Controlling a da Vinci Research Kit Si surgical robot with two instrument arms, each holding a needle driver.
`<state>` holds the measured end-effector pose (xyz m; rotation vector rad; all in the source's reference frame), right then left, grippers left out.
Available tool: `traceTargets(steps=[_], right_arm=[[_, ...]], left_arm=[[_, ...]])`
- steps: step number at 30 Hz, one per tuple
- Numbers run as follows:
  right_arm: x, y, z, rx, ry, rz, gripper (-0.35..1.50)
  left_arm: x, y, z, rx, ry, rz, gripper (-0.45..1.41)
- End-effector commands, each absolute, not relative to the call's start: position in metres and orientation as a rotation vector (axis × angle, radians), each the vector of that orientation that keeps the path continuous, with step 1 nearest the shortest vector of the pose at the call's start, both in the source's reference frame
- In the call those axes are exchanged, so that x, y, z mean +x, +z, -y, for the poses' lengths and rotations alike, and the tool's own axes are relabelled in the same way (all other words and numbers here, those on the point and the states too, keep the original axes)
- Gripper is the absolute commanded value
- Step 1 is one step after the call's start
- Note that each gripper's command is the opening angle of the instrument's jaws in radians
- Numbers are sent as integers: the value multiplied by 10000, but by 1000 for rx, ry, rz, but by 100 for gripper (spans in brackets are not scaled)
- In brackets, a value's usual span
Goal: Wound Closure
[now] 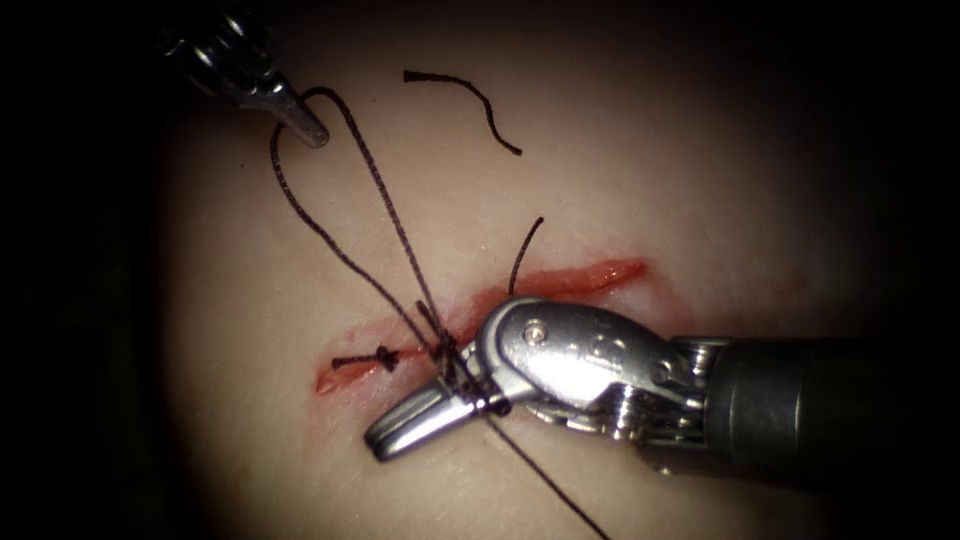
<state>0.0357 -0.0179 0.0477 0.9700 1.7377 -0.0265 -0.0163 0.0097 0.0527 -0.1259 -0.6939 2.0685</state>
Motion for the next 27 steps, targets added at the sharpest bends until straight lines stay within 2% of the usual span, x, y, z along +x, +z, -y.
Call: traceTargets(steps=[1, 5, 14, 18, 27], right_arm=[[367, 477, 170, 966, -5, -1766, -35], [358, 481, 152, 951, 58, -1813, -35], [349, 488, 140, 907, 96, -1780, -35], [343, 498, 127, 735, 38, -1627, -35], [345, 480, 103, 619, 58, -1672, -35]], left_arm=[[-172, 537, -91, -110, 2063, 699, -45], [-178, 556, -68, -29, 2073, 765, -45], [-167, 558, -61, 28, 2064, 824, -45], [-165, 523, -74, -28, 2000, 936, -45], [-184, 521, -61, -55, 1968, 963, -45]])
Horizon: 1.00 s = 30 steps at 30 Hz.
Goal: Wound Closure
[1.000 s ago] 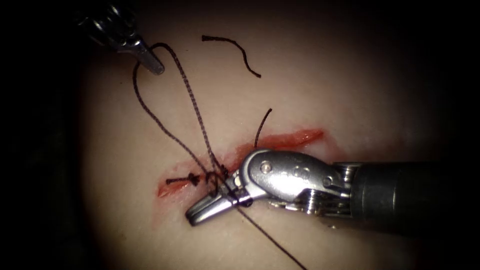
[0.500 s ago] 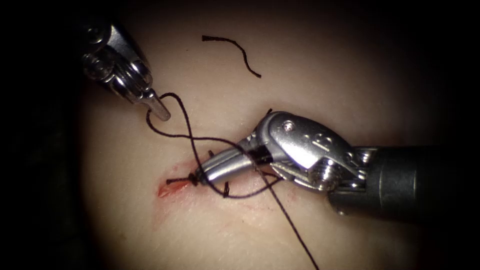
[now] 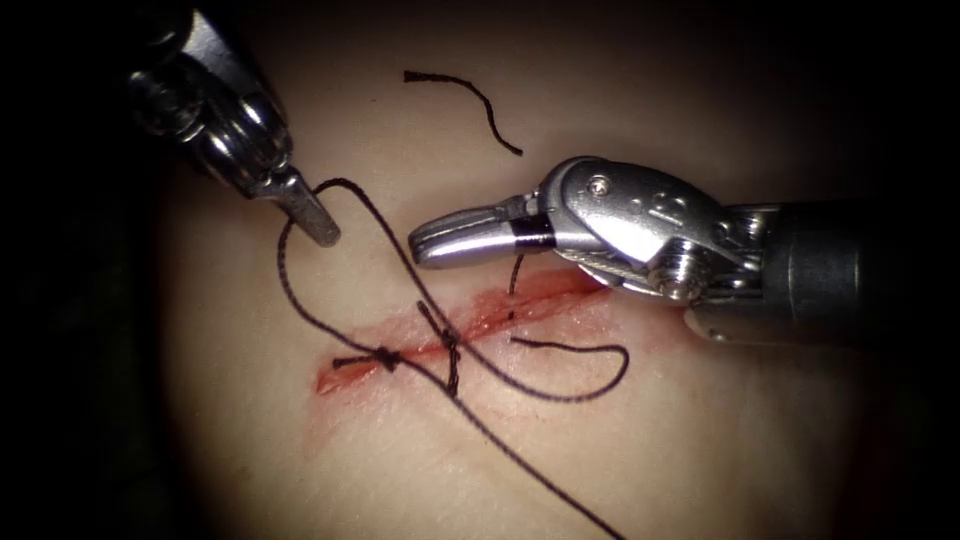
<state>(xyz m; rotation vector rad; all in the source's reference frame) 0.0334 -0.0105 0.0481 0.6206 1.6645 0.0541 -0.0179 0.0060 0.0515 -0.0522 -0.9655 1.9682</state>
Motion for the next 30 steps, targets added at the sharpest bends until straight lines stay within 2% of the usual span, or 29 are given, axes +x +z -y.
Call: traceTargets(steps=[1, 11, 17, 30], right_arm=[[347, 479, 105, 618, 61, -1677, -35], [363, 480, 152, 795, 6, -1695, -35], [372, 461, 153, 888, 107, -1850, -35], [372, 461, 141, 525, 442, -1848, -35]], left_arm=[[-186, 522, -60, -55, 1969, 961, -45], [-183, 536, -65, -60, 1968, 942, -45], [-182, 553, -59, -55, 1956, 917, -45], [-206, 580, -15, 6, 1842, 959, -45]])
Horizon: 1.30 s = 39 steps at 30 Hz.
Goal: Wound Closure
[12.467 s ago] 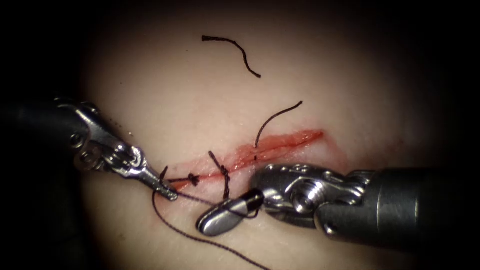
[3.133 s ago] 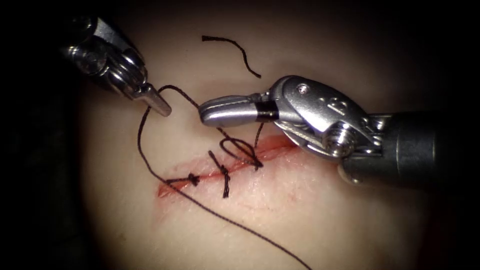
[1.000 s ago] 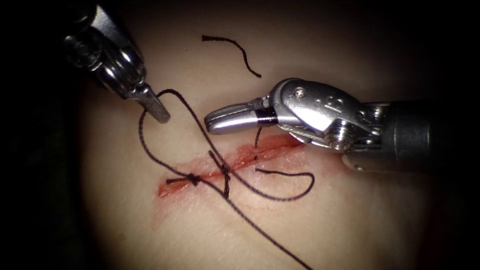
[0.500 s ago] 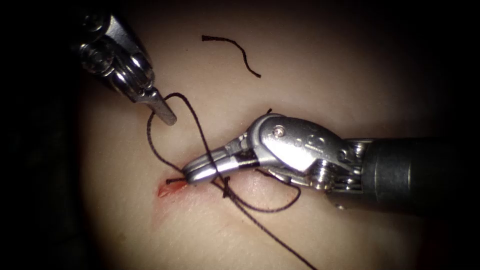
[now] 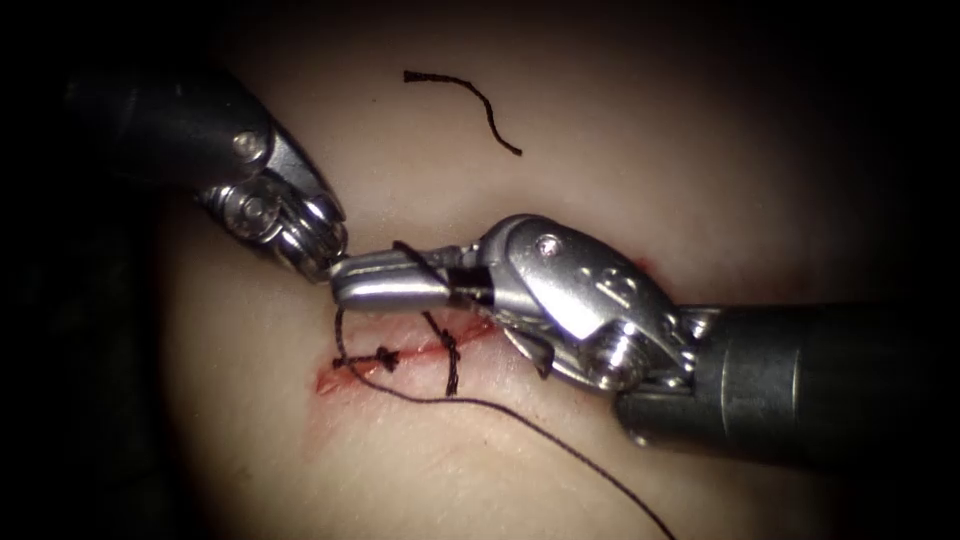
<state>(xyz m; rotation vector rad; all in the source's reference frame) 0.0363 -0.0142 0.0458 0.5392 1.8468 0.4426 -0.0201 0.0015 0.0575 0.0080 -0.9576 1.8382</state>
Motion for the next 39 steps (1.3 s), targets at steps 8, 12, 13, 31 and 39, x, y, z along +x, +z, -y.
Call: traceTargets(steps=[8, 12, 13, 31, 39], right_arm=[[374, 458, 145, 69, 715, -1585, -35], [372, 460, 142, 16, 734, -1567, -35], [372, 461, 143, 1, 744, -1559, -35], [384, 475, 147, -55, 229, -1007, -35], [371, 490, 136, 304, -157, -1177, -35]], left_arm=[[-211, 575, -11, 13, 1837, 963, -45], [-211, 575, -10, 16, 1833, 963, -45], [-211, 575, -9, 16, 1833, 962, -45], [-239, 512, -21, -45, 1965, 990, -45], [-224, 518, -37, -46, 2258, 924, -45]])
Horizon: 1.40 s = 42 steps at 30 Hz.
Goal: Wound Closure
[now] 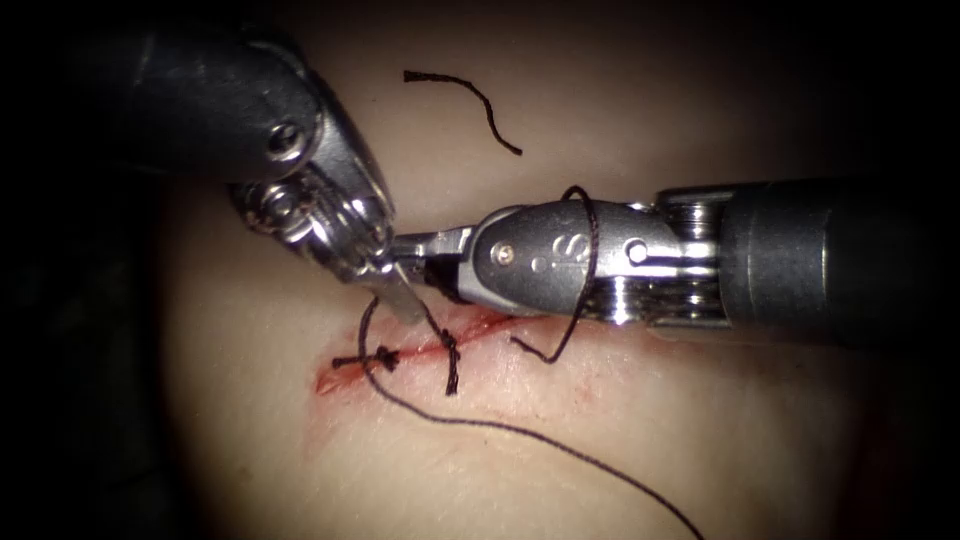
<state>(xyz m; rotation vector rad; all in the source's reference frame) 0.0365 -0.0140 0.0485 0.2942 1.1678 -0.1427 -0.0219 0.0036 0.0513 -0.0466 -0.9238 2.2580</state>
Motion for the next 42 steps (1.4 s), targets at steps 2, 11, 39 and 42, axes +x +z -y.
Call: traceTargets(steps=[2, 11, 39, 42], right_arm=[[370, 491, 135, 351, -222, -1204, -35], [370, 498, 142, 557, -381, -1243, -35], [364, 508, 166, 1012, 275, -1786, -35], [362, 507, 173, 964, 403, -1761, -35]], left_arm=[[-219, 520, -40, -34, 2280, 915, -45], [-214, 522, -48, -24, 2312, 911, -45], [-219, 574, -20, -41, 2243, 976, -45], [-221, 576, -17, -38, 2213, 974, -45]])
